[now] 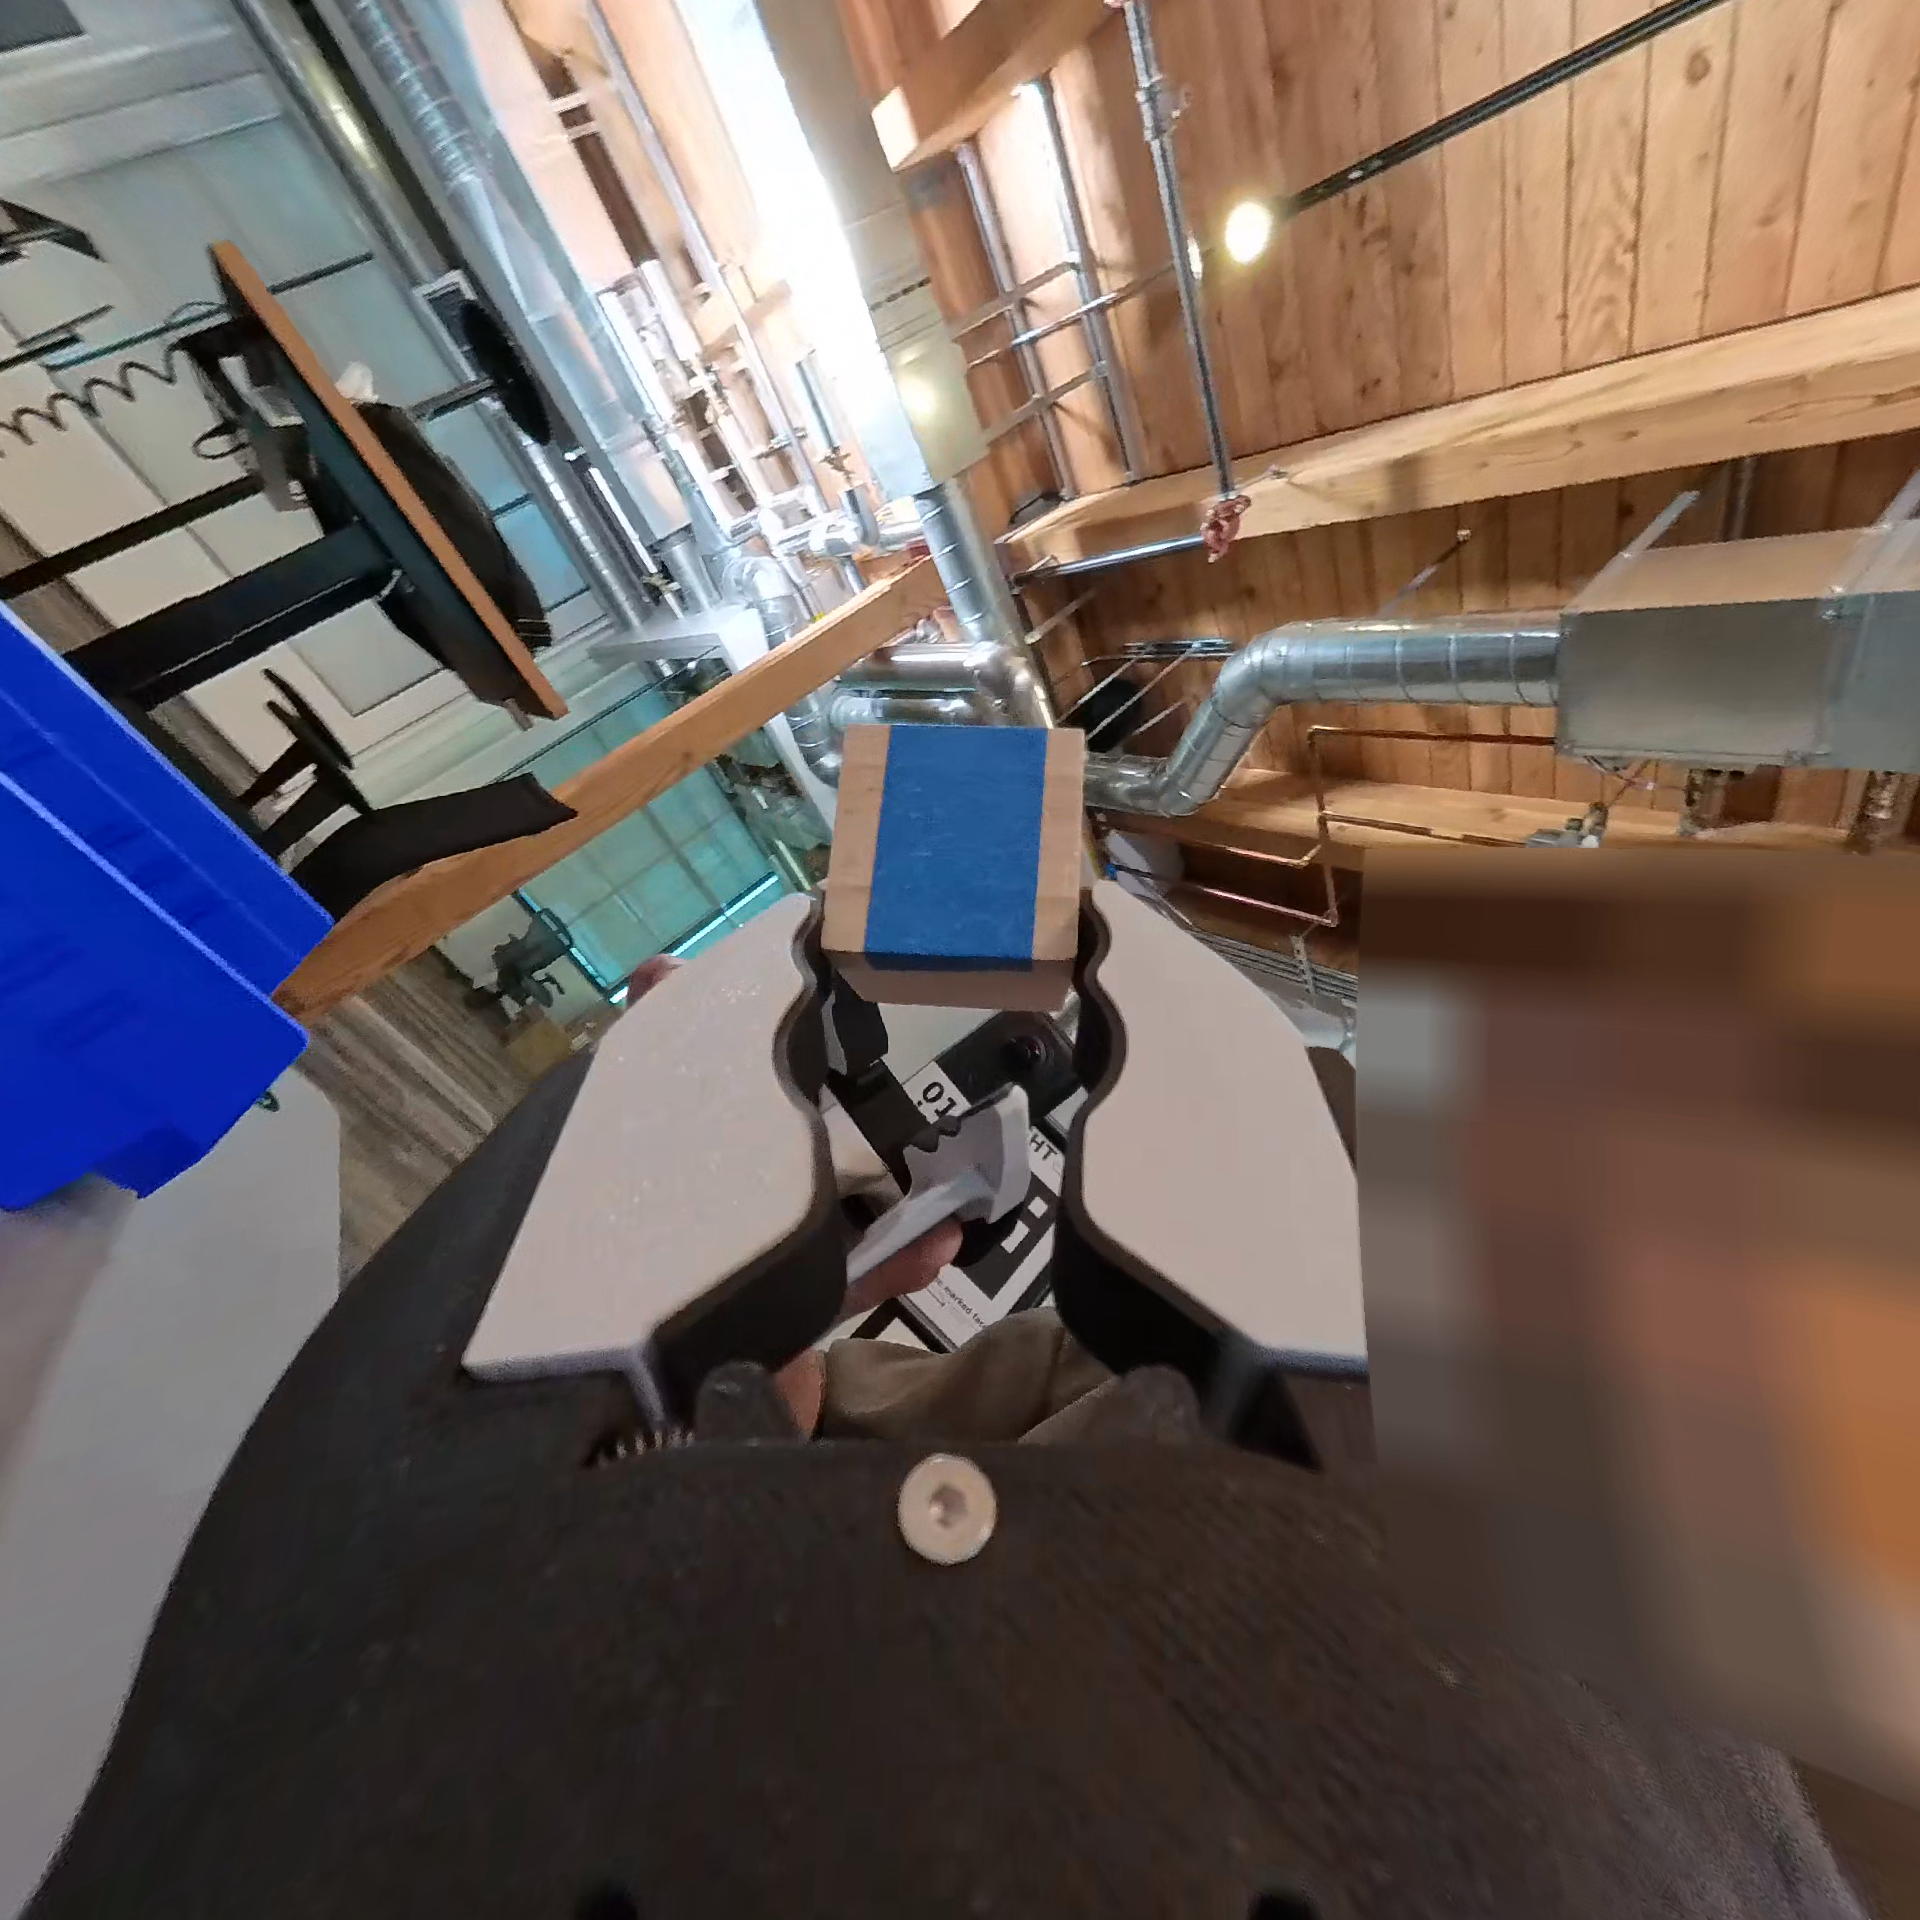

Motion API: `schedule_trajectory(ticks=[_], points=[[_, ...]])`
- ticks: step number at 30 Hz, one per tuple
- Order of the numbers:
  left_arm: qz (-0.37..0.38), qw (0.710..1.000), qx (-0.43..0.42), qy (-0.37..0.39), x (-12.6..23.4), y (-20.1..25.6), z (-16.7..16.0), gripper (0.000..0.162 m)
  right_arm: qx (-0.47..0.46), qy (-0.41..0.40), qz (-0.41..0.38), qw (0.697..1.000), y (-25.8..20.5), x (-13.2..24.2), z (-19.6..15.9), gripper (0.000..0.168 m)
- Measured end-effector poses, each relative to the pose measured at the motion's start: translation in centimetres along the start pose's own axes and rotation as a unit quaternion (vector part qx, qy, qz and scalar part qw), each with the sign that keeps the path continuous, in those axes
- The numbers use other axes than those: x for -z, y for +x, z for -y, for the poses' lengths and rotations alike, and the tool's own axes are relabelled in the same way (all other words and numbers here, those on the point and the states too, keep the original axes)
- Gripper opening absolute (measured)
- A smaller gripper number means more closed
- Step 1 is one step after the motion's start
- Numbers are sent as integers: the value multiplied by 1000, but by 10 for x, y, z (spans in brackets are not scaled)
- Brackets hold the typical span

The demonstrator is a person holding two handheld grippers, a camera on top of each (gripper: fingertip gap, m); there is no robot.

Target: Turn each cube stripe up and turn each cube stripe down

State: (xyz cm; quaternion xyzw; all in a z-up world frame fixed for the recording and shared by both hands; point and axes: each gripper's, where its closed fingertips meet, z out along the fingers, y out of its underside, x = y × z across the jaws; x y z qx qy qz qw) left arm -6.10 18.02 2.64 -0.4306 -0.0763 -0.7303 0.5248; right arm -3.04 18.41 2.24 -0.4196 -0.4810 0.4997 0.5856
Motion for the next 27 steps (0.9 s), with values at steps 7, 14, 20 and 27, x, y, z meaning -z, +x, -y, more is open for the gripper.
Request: schedule_trajectory(ticks=[7,14,20,27], points=[[-31,997,-67,11,-6,2,-20,45,-176,18,15,984,-5,2,12,66],[-22,991,-126,28,-8,4,-25,46,-256,11,28,966,-4,1,6,48],[0,986,-166,29,-7,-3,-29,46,-312,8,46,949,-7,0,-1,40],[37,978,-200,43,-3,-9,-24,52,-340,8,76,937,0,0,0,40]])
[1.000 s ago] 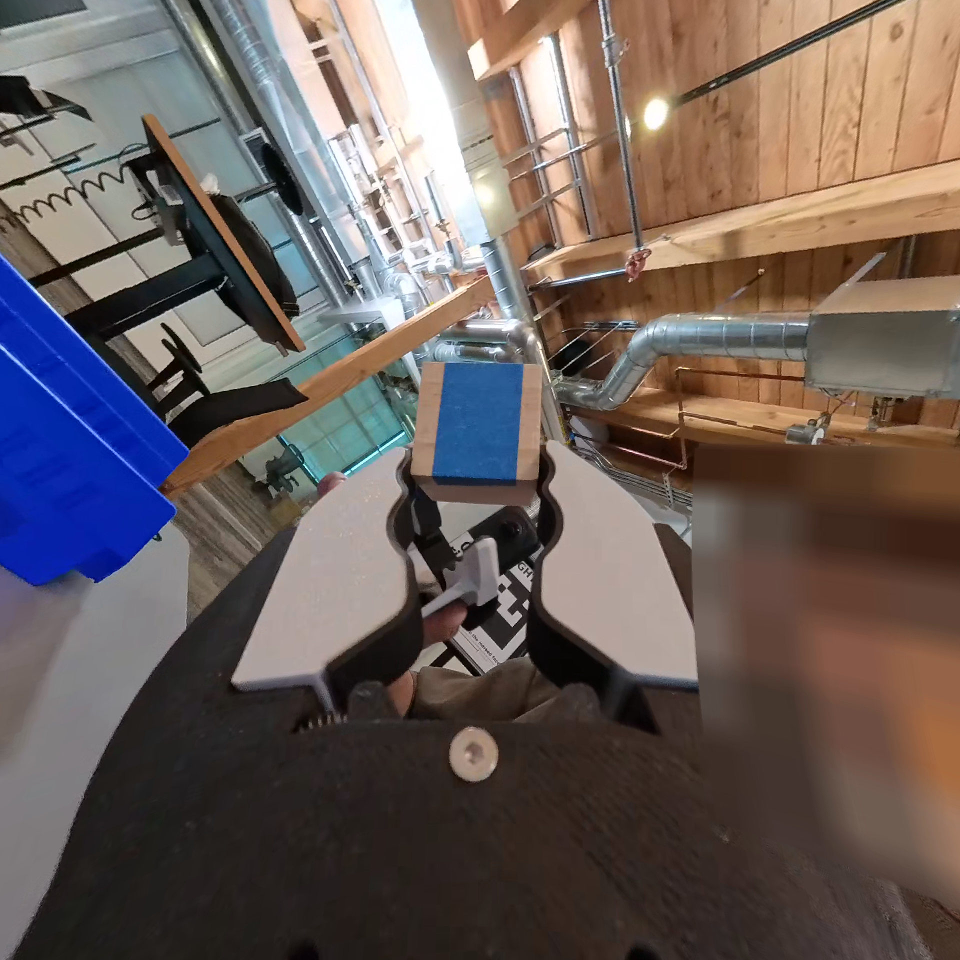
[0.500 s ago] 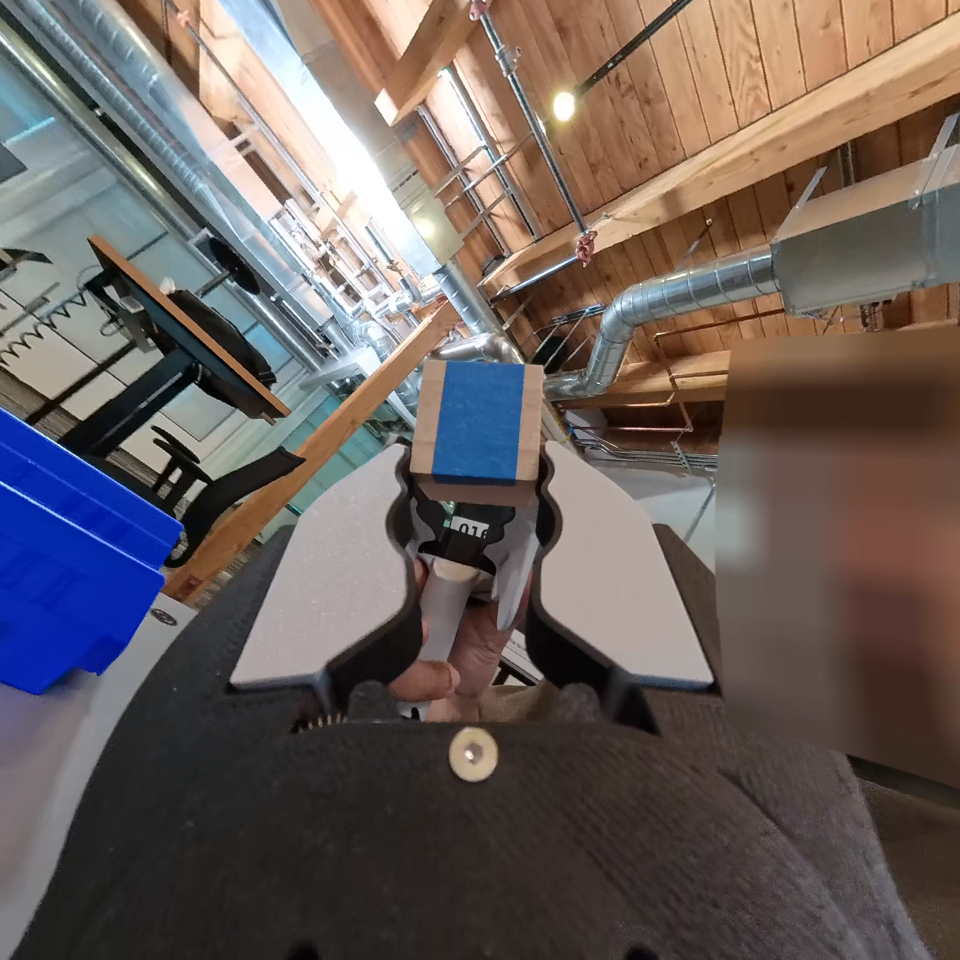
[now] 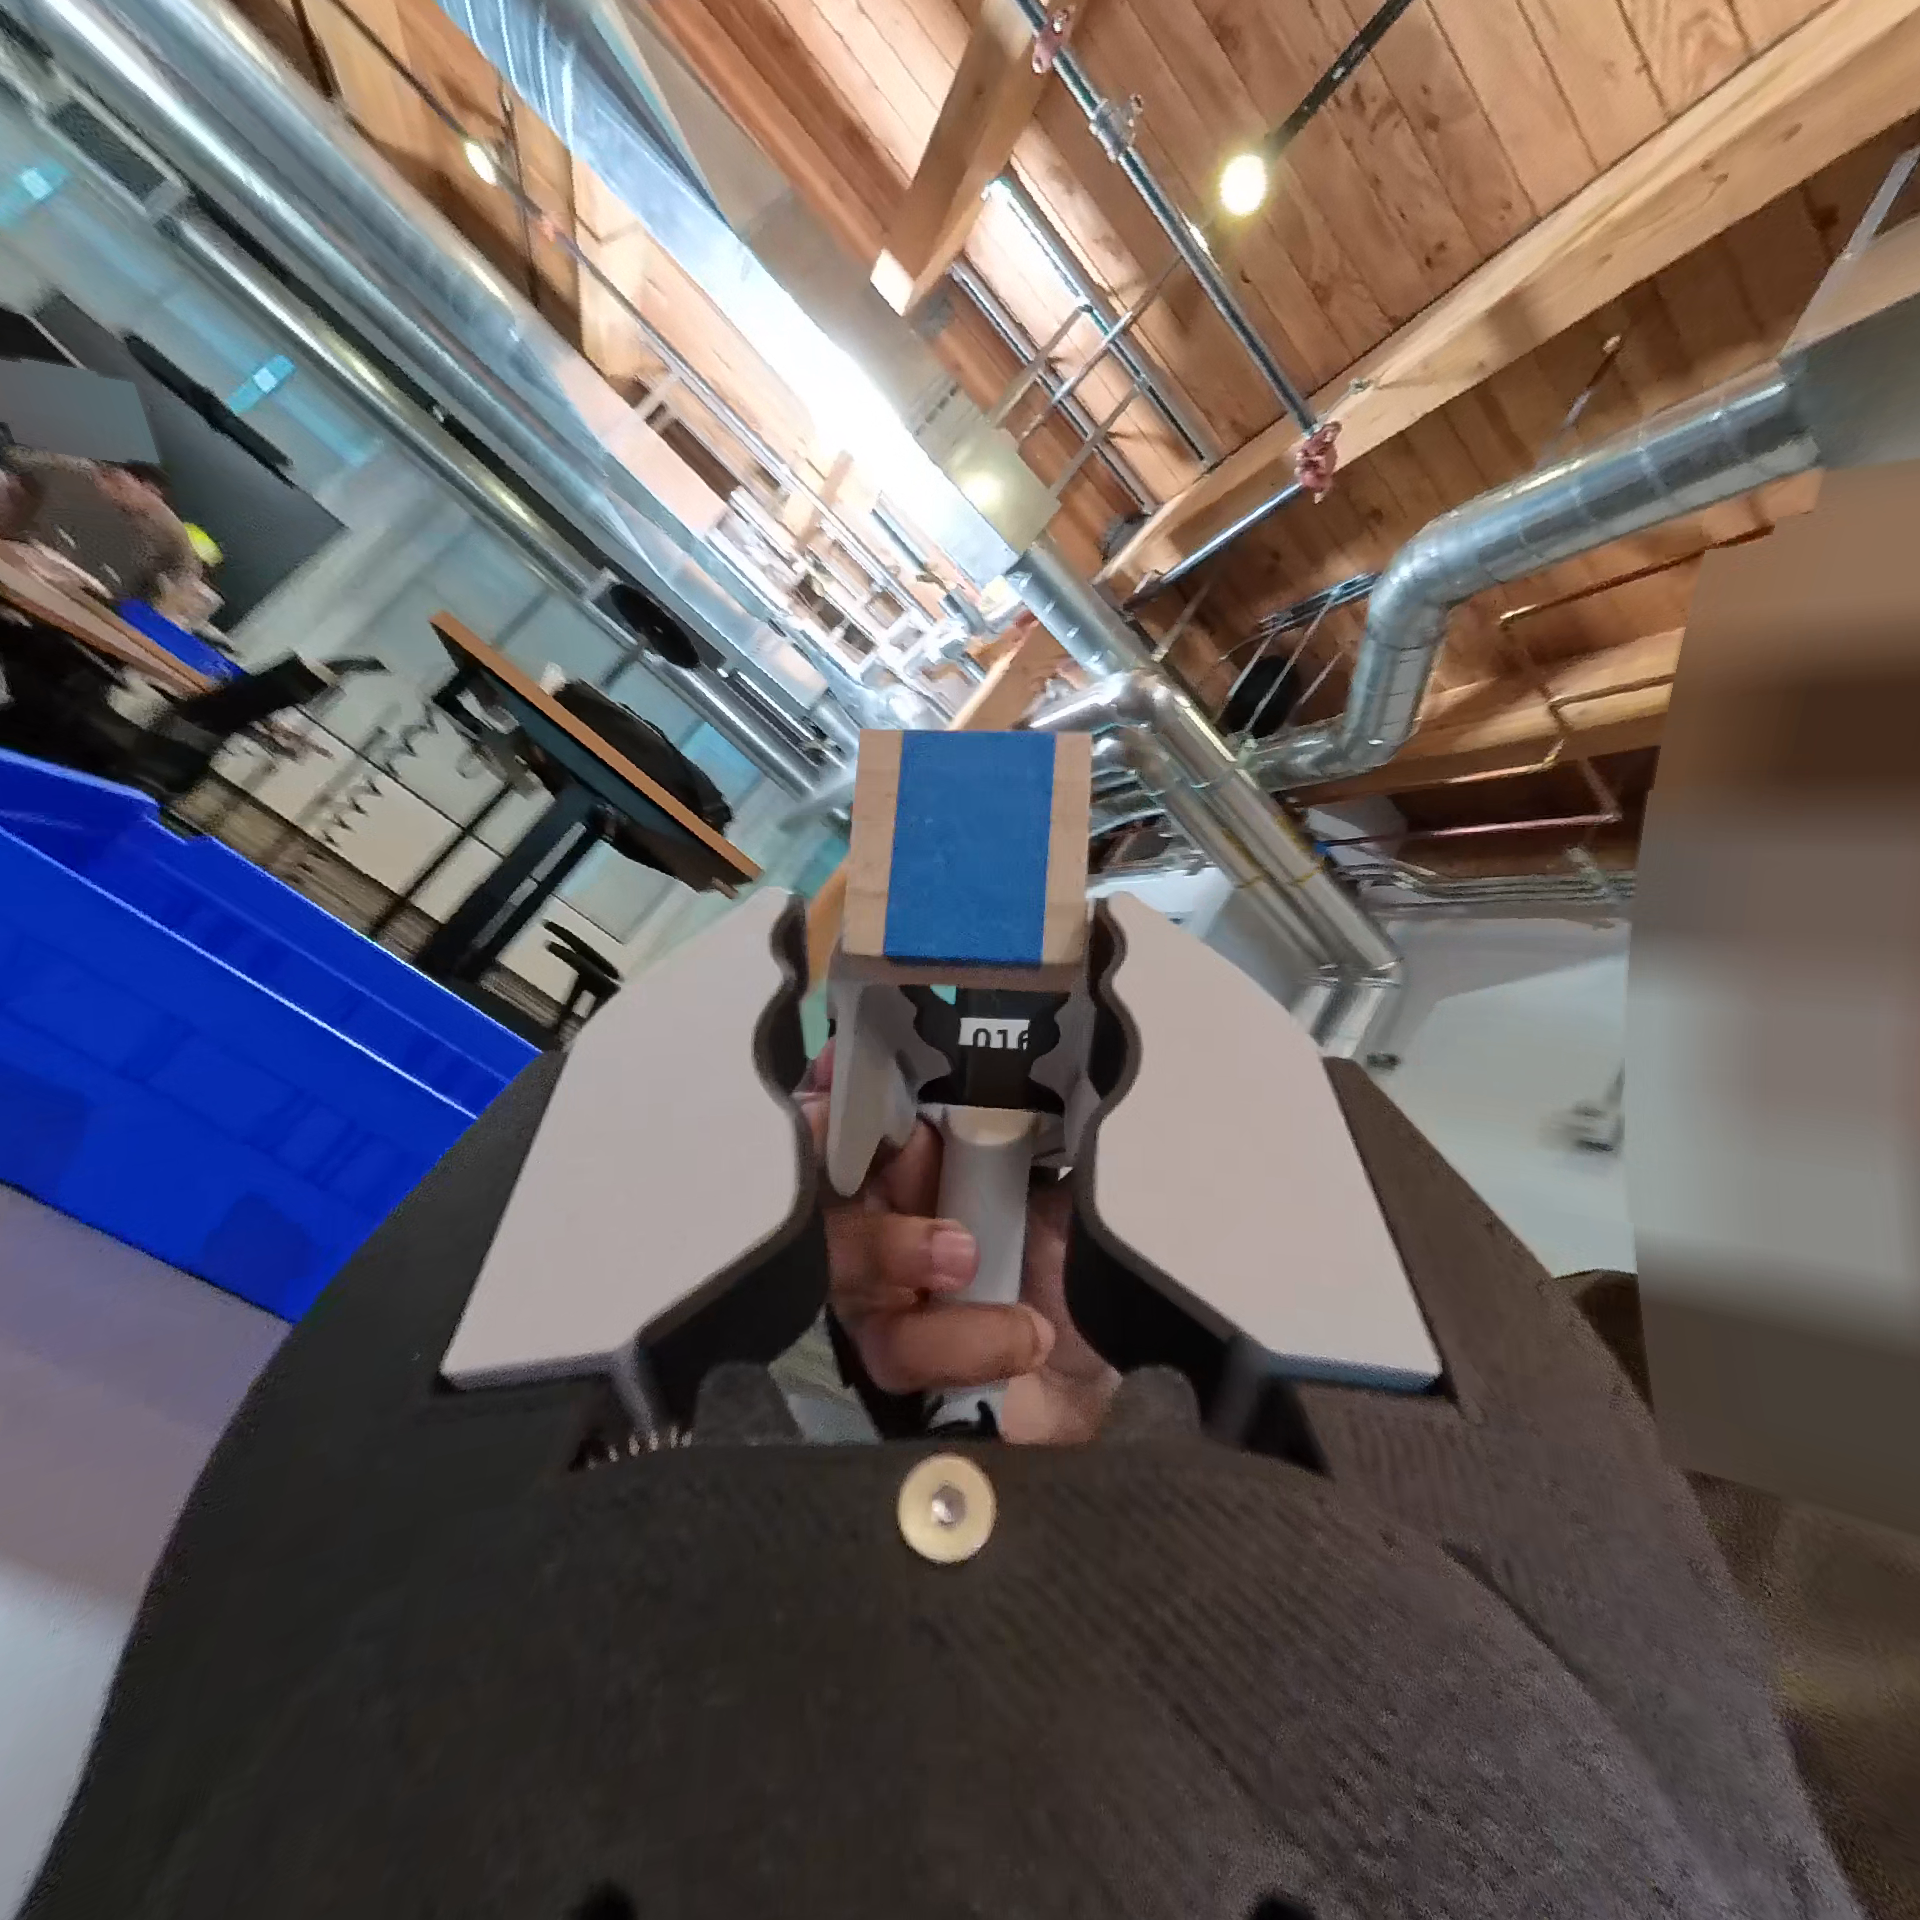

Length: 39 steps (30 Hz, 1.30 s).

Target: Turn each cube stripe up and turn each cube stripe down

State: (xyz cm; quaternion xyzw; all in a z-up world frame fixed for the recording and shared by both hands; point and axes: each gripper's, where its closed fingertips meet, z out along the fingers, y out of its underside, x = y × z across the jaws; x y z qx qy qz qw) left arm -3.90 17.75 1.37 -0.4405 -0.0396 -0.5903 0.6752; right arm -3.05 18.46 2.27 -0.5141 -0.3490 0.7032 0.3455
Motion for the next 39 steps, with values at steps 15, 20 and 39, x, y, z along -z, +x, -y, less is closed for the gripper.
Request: schedule_trajectory(ticks=[15,20,39], points=[[87,996,0,-34,23,-49,-9,64,216,-121,-397,884,225,168,112,40],[97,995,3,-30,29,-58,-3,62,120,-274,-460,836,285,227,58,41],[89,995,34,-35,29,-61,-7,60,88,-377,-511,768,315,261,12,41]])
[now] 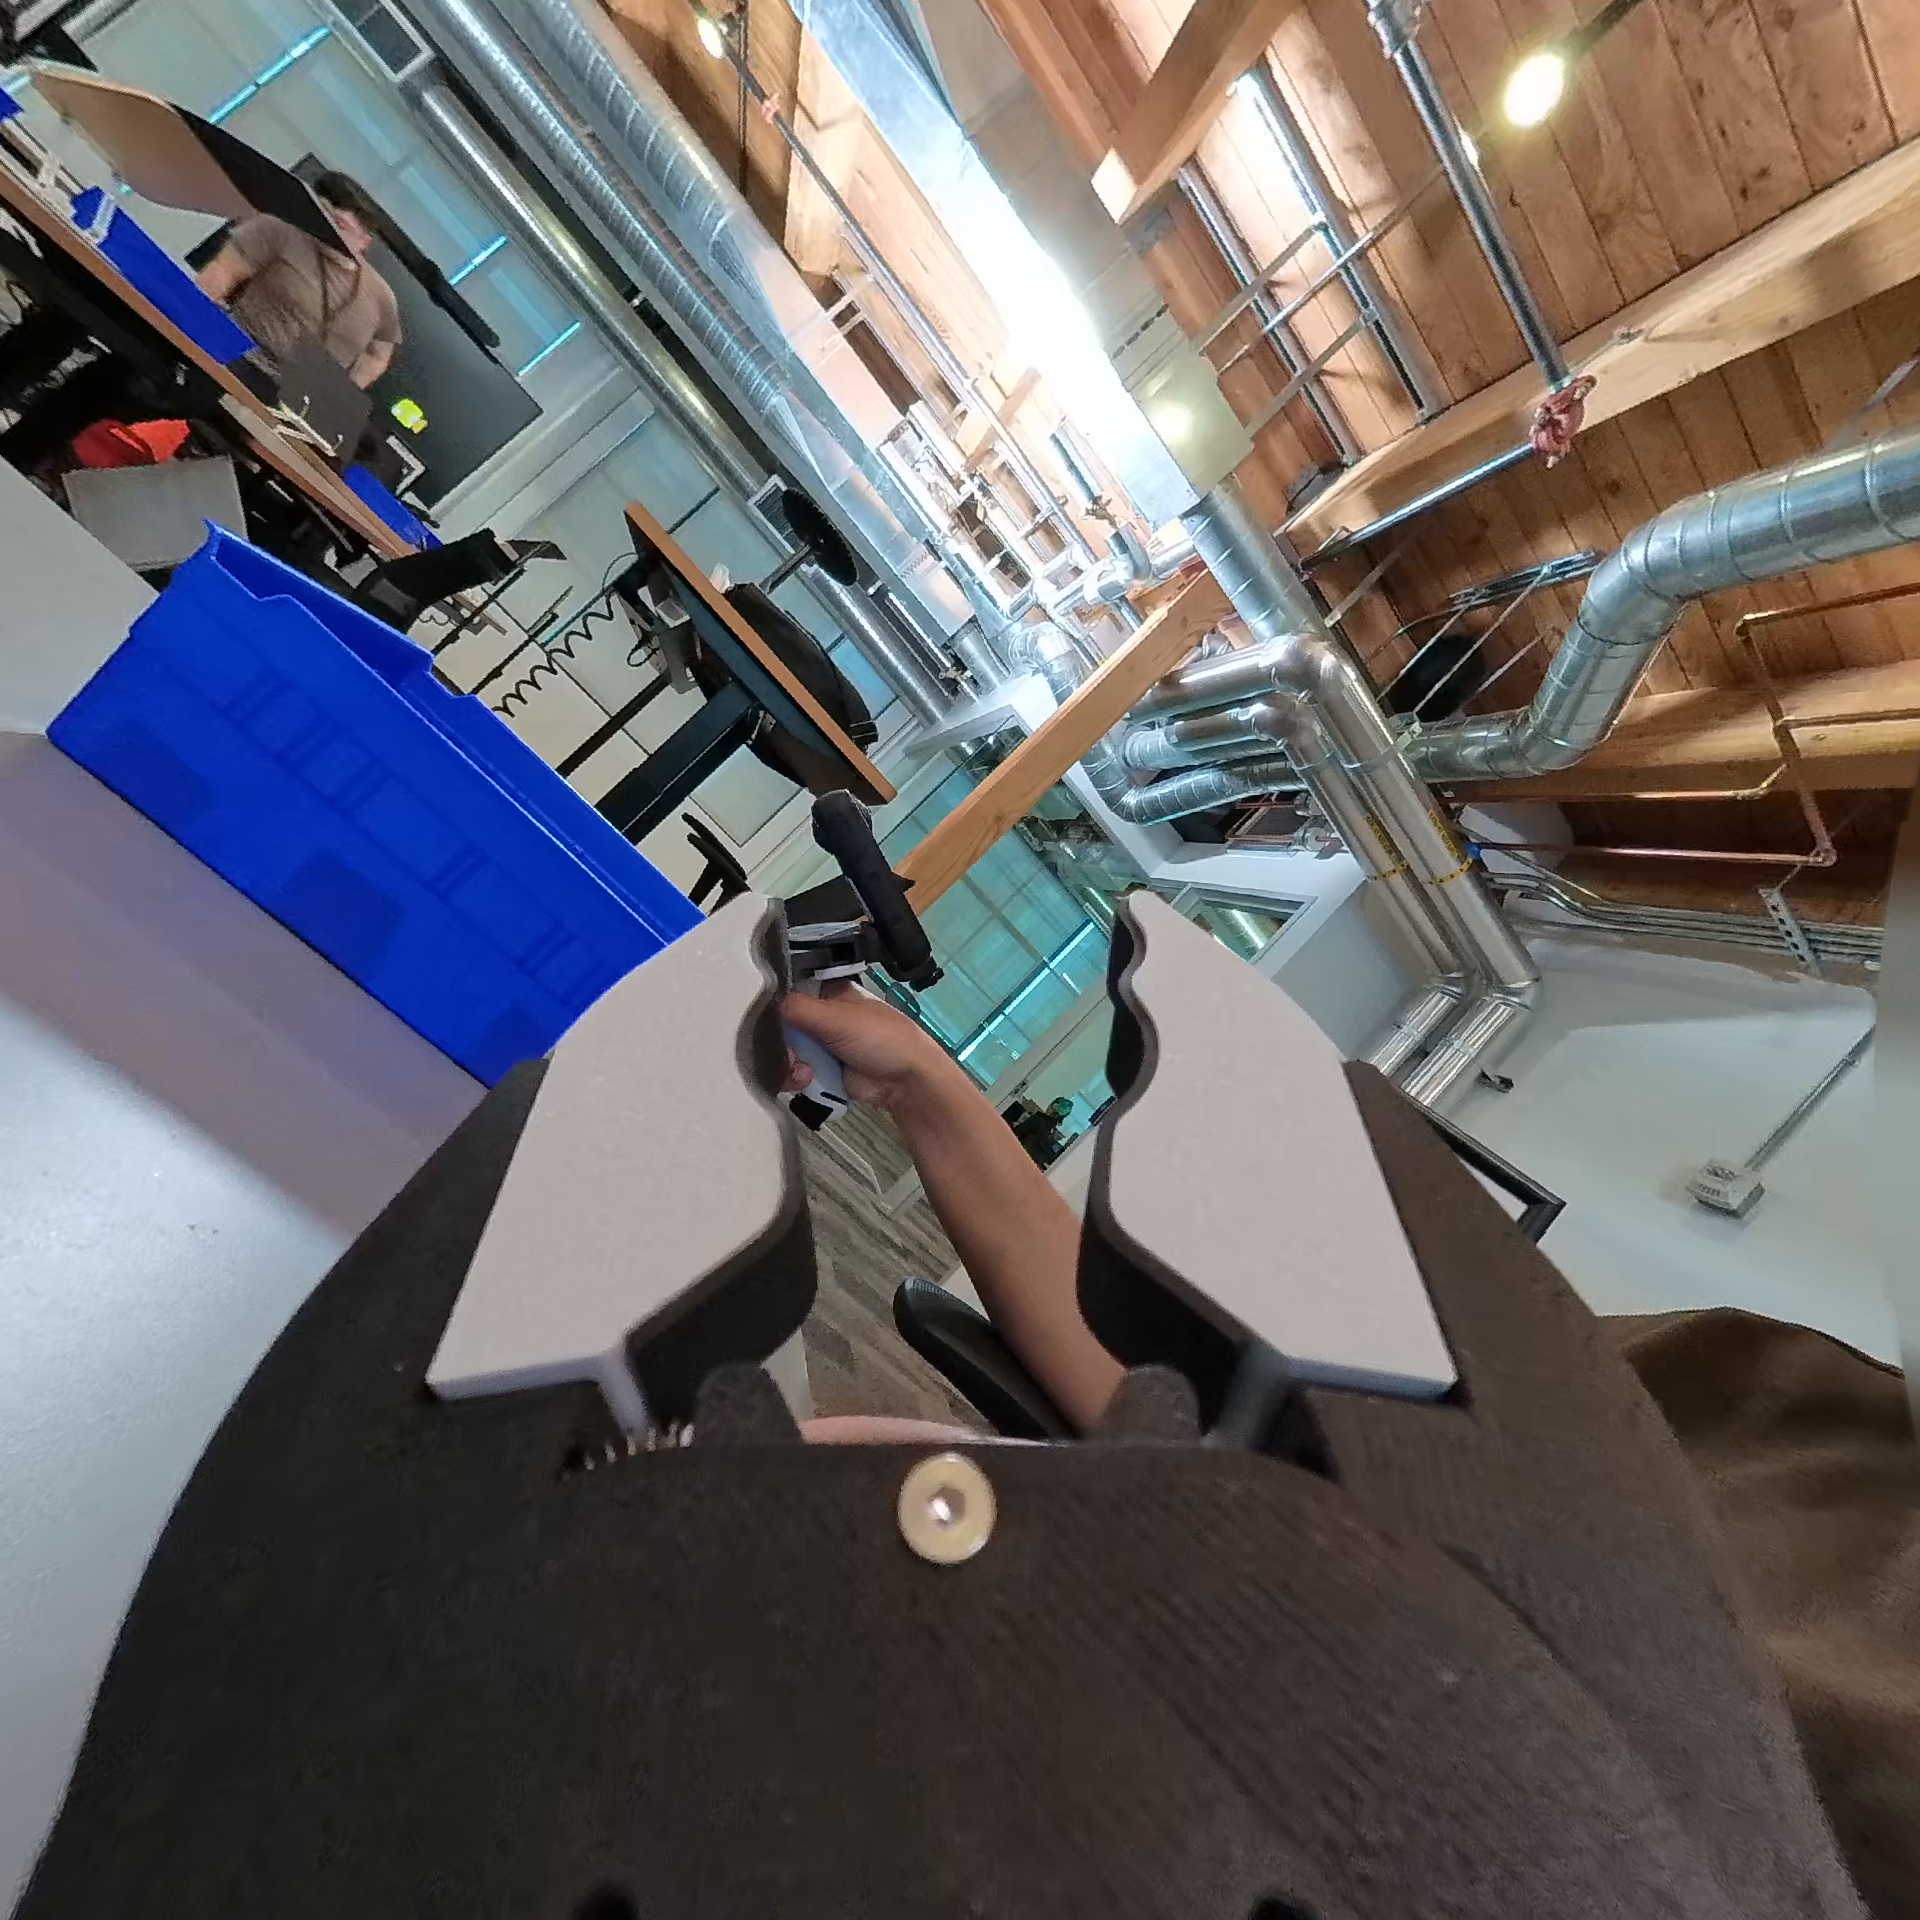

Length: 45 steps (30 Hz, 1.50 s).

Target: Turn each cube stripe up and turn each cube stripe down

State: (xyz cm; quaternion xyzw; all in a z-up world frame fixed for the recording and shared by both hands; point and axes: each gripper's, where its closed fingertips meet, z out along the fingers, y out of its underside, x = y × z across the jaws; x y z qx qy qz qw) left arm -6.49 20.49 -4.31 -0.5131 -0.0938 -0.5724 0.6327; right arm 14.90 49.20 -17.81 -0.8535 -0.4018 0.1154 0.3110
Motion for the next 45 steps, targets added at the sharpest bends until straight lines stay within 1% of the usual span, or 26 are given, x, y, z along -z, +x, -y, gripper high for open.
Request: schedule_trajectory(ticks=[8,13,19,27,29,31,33,34,35,36,38,40,42,45], points=[[0,1000,4,-2,-1,-1,-1,60,4,-2,3,1000,-2,1,0,40],[-1,1000,8,0,0,-1,-1,60,7,-3,0,1000,0,2,-1,30],[0,1000,10,-1,0,-1,-2,59,19,-8,-11,1000,4,6,-2,38],[1,1000,16,-2,-1,-3,-2,59,38,-11,-13,999,4,21,3,38],[1,1000,18,-3,-1,-4,-2,59,46,-8,-28,999,8,25,5,38],[1,1000,19,-3,-1,-4,-2,59,48,12,-44,998,14,32,13,38],[2,1000,18,-3,0,-4,-2,59,42,56,-56,996,21,42,27,39],[3,1000,18,-4,0,-4,-2,59,37,89,-64,993,25,49,37,47],[3,1000,17,-4,0,-4,-2,59,29,126,-74,989,31,57,47,64],[4,1000,17,-5,0,-5,-2,59,20,165,-92,982,39,67,57,76],[4,1000,17,-6,-1,-5,-2,59,13,231,-133,964,58,85,69,85],[5,1000,18,-6,0,-5,-3,59,12,253,-165,953,76,94,65,91],[6,1000,15,-7,0,-5,-3,59,-7,257,-177,950,92,95,50,92],[11,1000,7,-4,1,-5,0,59,-77,290,-111,947,97,84,24,84]])
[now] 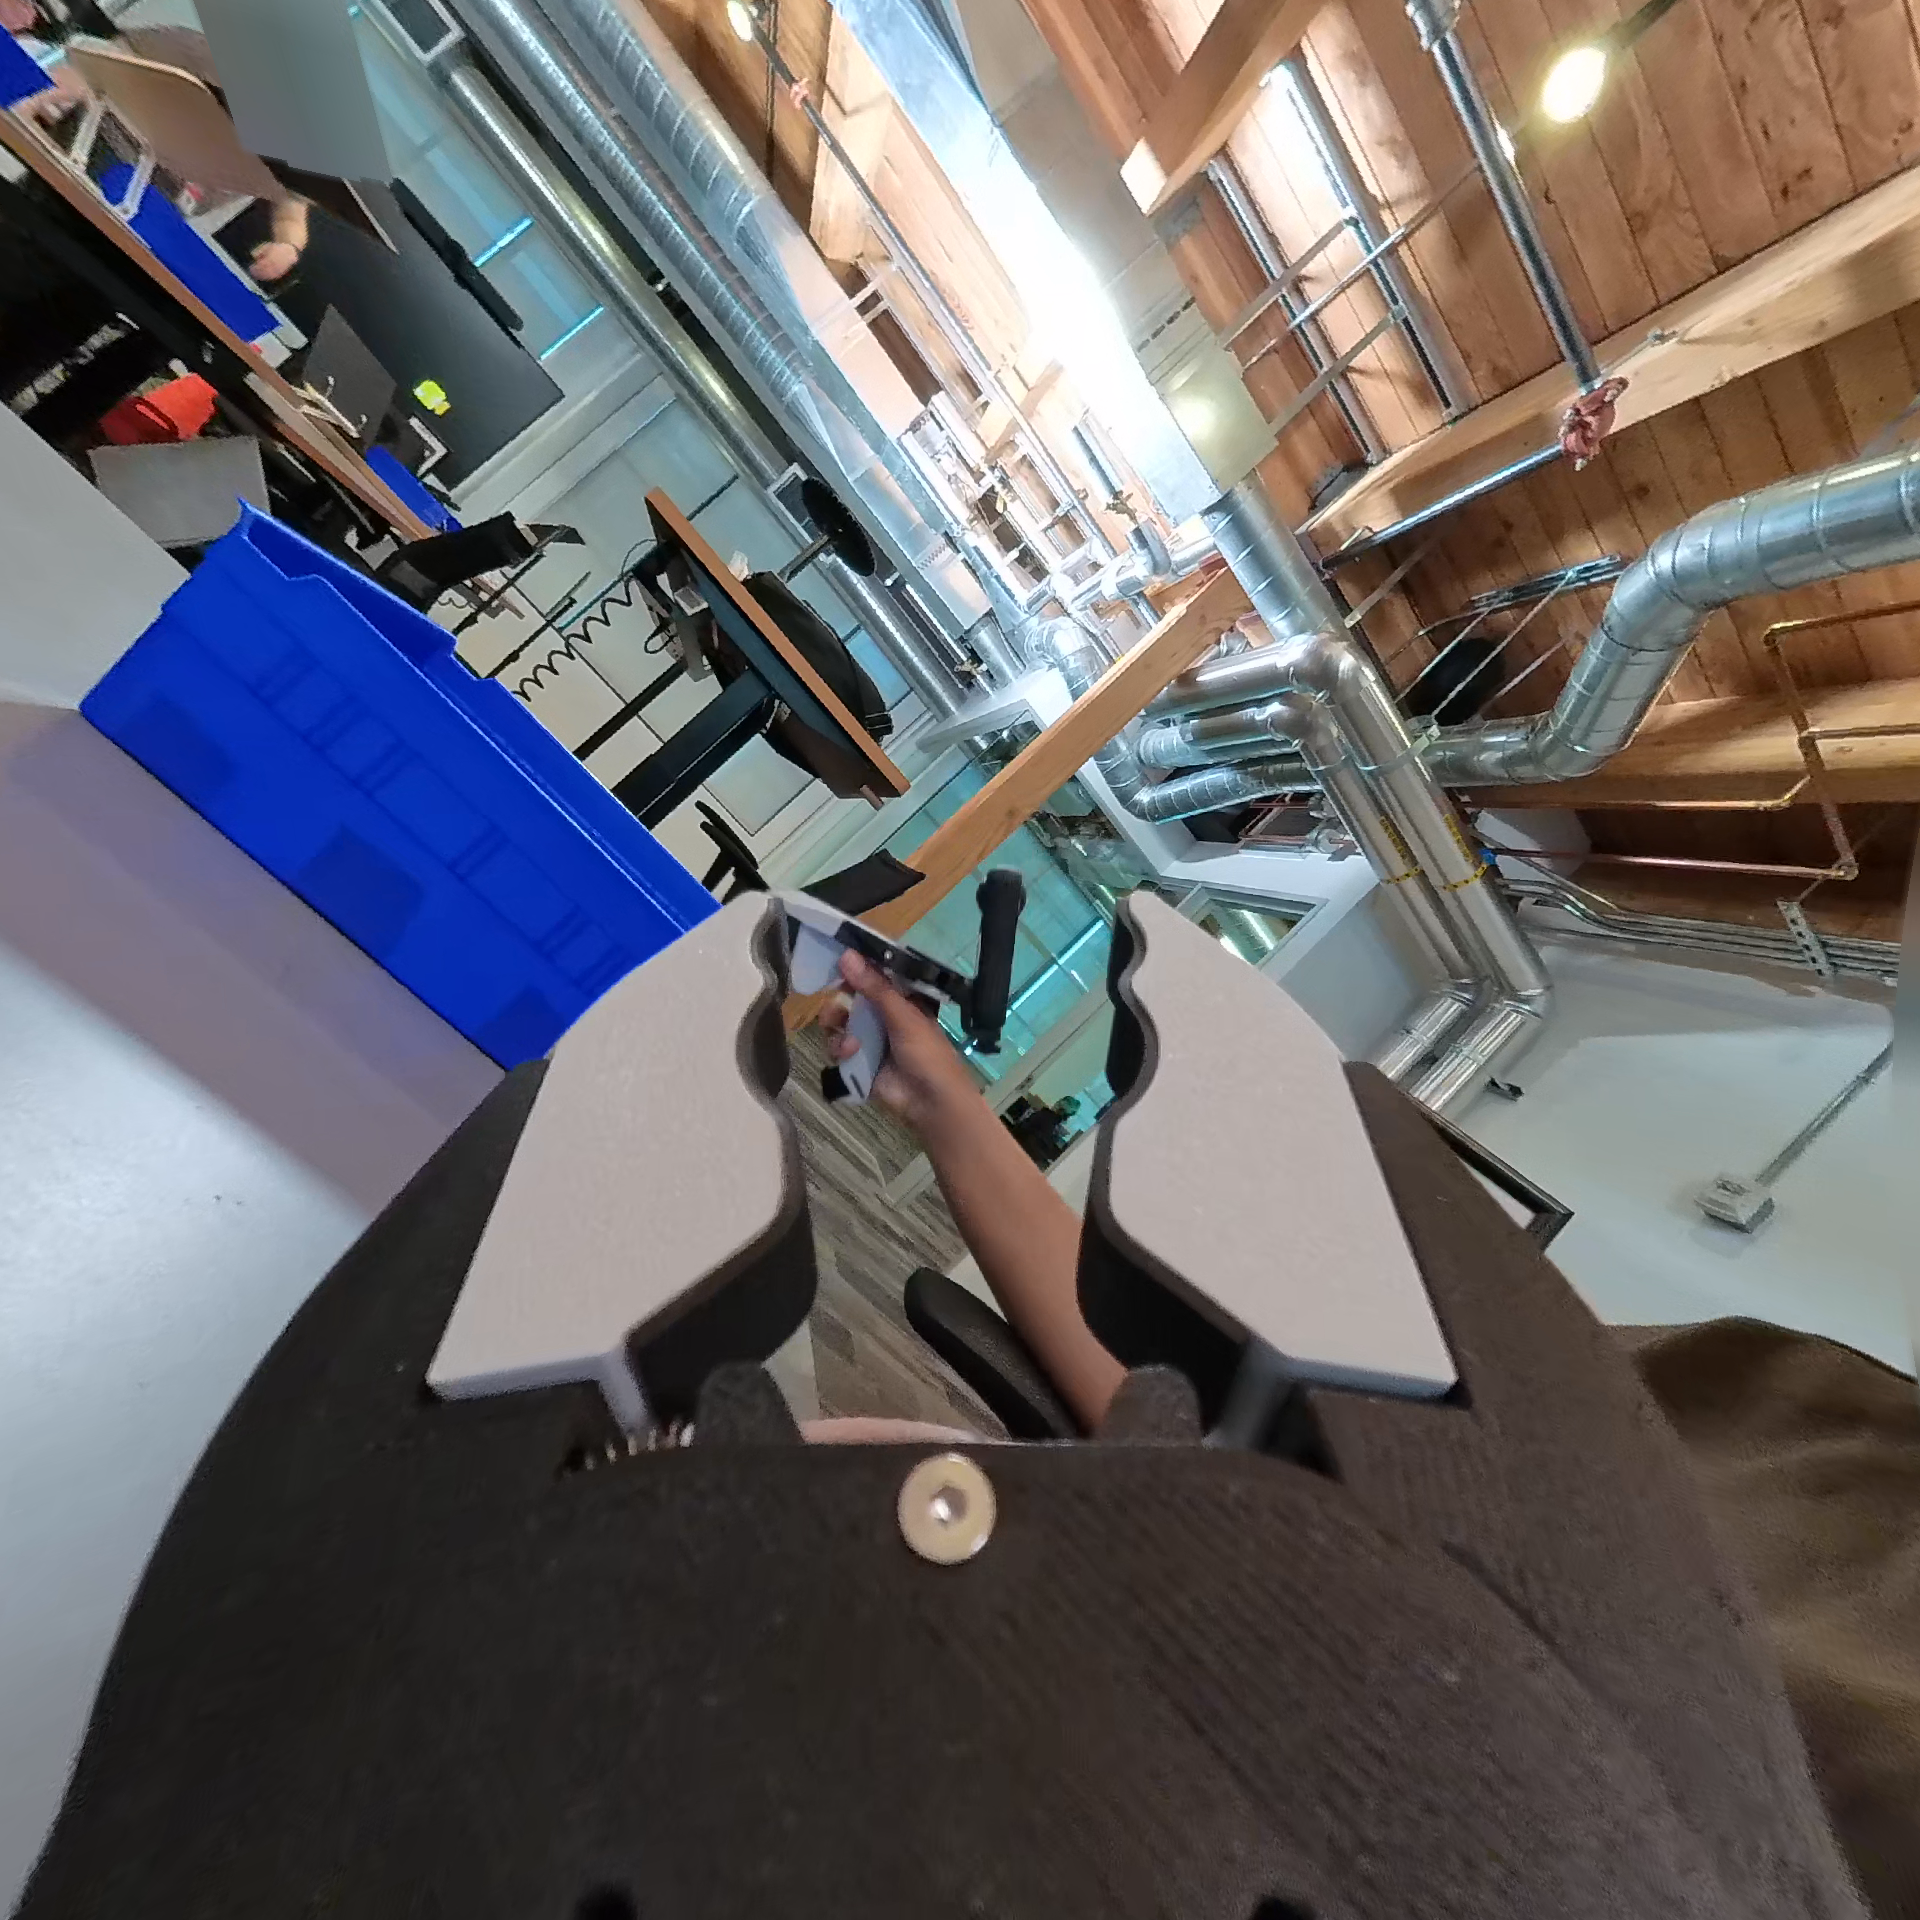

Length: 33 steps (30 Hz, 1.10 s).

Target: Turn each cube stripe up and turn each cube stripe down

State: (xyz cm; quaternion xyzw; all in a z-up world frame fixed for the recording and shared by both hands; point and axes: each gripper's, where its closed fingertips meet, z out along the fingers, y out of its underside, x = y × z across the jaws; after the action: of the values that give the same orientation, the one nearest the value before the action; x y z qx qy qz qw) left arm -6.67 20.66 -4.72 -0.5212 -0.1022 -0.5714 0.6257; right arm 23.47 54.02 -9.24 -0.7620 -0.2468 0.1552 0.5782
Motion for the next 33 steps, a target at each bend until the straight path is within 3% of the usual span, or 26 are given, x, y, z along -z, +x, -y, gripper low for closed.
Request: schedule_trajectory(ticks=[4,8,13,21,30,33], points=[[2,1000,6,-3,-1,-5,-1,59,-109,1,64,992,0,-13,-28,76],[5,1000,6,-15,-4,-6,-7,60,-23,-65,81,994,-17,-26,-56,75],[14,999,-15,-38,-6,-7,-15,60,5,-31,68,997,-19,-31,-45,69],[13,1000,11,-17,4,-7,-7,60,-33,-24,87,995,-18,-45,-37,69],[33,999,8,24,28,-3,6,59,18,-65,87,994,-25,-73,-44,68],[37,999,5,33,33,-1,9,58,40,-79,78,993,-24,-77,-47,58]])
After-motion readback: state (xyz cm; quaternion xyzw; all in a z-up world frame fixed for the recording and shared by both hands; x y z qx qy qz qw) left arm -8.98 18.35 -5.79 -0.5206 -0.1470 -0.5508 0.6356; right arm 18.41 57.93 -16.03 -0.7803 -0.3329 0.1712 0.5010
